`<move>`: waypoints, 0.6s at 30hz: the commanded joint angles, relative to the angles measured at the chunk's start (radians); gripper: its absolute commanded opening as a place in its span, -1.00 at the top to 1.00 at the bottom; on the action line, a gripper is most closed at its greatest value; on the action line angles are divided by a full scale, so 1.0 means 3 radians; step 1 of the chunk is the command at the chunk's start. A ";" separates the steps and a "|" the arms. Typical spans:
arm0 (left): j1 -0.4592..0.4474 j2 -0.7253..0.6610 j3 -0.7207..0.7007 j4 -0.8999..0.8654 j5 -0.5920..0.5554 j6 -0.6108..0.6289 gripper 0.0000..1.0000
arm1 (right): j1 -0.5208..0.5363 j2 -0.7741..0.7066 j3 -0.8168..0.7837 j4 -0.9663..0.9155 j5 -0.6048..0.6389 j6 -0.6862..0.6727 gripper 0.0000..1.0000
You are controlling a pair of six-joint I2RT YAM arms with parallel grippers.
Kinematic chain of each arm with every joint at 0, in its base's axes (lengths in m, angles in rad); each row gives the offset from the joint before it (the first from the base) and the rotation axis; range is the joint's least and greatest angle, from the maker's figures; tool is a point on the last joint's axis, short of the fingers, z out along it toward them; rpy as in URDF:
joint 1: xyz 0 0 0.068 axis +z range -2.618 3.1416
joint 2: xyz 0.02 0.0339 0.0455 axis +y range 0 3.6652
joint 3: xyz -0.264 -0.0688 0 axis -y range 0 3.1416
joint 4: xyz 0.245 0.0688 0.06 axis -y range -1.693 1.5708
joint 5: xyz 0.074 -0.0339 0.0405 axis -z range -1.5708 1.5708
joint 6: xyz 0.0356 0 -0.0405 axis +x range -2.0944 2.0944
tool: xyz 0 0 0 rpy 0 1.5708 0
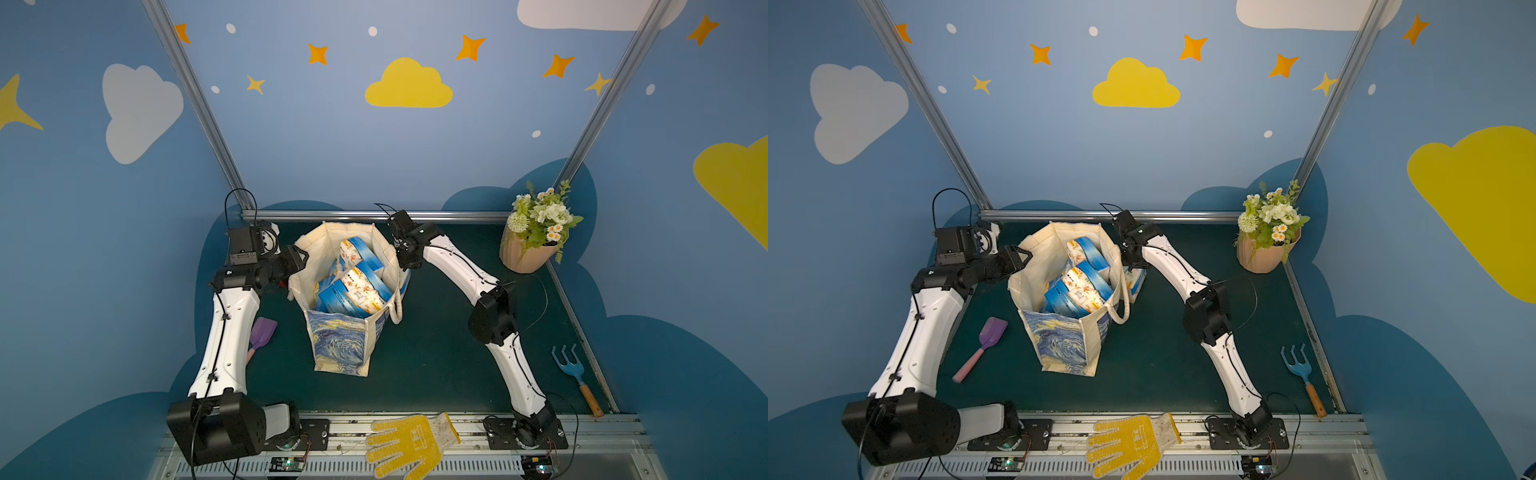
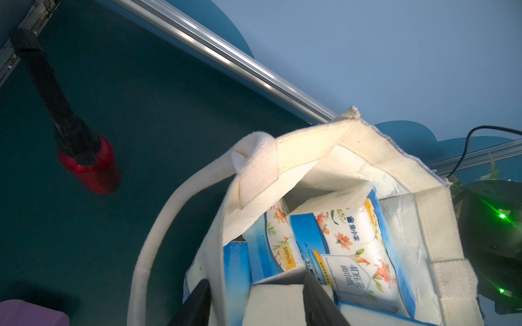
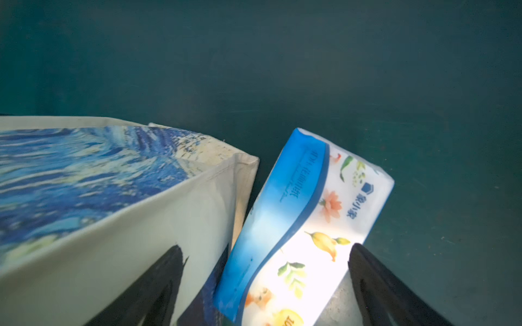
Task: Put tissues into the canvas bag
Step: Pick up the pack of facial tissues from the center of the board.
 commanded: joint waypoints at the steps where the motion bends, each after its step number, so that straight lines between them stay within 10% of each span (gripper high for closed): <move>1: 0.0002 -0.0035 0.0078 0.0045 0.0031 0.0074 0.93 | -0.0018 0.0083 0.0034 -0.0415 0.0435 0.0024 -0.84; 18: 0.0003 -0.0020 0.0041 0.0064 0.0020 0.0081 0.93 | -0.0042 0.0245 -0.0063 -0.0245 -0.0096 0.0070 -0.84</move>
